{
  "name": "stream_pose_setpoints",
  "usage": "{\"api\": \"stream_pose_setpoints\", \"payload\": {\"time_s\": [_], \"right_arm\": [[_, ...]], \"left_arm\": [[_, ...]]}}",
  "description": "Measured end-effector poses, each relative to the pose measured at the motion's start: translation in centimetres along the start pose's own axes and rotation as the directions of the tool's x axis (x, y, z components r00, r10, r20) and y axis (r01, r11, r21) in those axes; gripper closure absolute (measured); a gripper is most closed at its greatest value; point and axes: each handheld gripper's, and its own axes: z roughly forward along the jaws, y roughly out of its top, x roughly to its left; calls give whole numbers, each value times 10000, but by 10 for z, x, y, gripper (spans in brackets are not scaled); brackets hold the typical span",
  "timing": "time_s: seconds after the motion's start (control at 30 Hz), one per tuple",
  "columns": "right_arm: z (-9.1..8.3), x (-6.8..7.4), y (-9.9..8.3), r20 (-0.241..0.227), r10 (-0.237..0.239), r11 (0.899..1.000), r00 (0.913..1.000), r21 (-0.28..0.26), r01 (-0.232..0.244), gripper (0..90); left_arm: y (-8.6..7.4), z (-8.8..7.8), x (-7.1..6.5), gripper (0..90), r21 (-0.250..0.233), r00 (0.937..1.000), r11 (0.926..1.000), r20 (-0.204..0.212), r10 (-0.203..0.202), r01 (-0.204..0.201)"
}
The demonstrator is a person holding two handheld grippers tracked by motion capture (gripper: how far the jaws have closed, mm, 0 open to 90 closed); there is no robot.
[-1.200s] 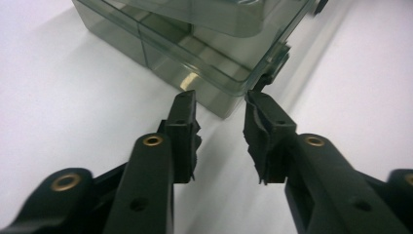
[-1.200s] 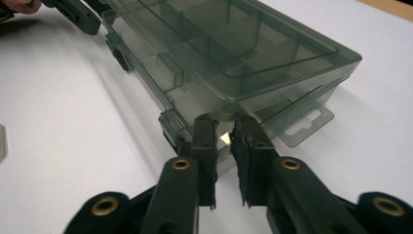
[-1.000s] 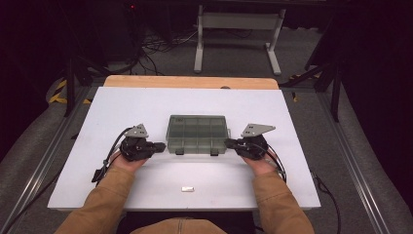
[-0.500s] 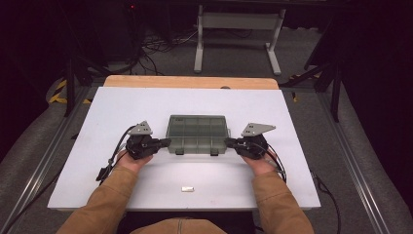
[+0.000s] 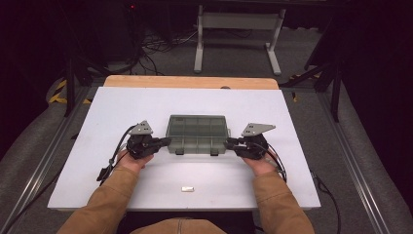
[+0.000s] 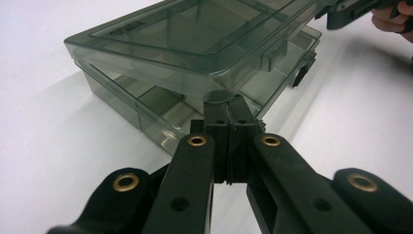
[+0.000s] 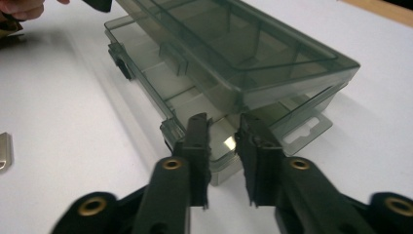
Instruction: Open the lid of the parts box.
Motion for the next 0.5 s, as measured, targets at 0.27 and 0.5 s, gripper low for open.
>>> {"api": "stream_pose_setpoints", "payload": {"time_s": [0.27, 0.5], "right_arm": [[3, -6, 3, 132, 88, 9997, 9999, 240, -91, 452], [5, -11, 13, 653, -328, 9987, 9973, 417, 301, 355]], "left_arm": [[1, -1, 0, 899, -95, 10000, 9999, -27, 42, -42], [1, -2, 1, 899, -98, 10000, 9999, -17, 52, -52]]}}
